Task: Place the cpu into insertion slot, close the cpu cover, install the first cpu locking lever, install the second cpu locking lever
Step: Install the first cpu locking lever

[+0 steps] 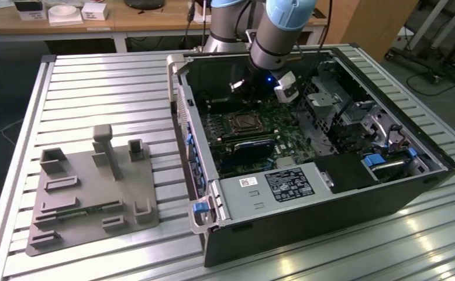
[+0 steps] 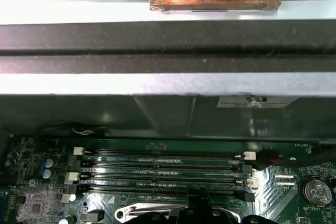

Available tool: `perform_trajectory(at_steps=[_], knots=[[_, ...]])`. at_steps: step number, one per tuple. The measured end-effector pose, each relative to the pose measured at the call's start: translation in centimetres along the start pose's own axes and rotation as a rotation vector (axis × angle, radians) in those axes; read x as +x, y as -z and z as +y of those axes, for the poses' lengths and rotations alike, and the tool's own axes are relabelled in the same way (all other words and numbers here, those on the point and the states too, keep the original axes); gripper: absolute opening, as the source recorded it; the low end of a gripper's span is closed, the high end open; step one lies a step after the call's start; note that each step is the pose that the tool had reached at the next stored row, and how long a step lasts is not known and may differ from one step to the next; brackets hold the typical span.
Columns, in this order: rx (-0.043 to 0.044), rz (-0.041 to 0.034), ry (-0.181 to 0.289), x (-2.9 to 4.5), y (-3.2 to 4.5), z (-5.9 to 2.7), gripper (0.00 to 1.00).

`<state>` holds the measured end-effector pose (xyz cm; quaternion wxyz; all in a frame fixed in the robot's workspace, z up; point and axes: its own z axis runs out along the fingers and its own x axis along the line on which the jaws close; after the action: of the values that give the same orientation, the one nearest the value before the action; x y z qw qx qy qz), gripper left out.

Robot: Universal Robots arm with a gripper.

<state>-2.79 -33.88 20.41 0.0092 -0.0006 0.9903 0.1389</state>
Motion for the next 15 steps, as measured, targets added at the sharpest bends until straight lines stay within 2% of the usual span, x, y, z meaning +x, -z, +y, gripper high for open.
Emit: perform_trajectory(at_steps=[15], knots=[[0.0078, 0.0001, 0.0, -0.4, -0.53, -0.15, 0.1]])
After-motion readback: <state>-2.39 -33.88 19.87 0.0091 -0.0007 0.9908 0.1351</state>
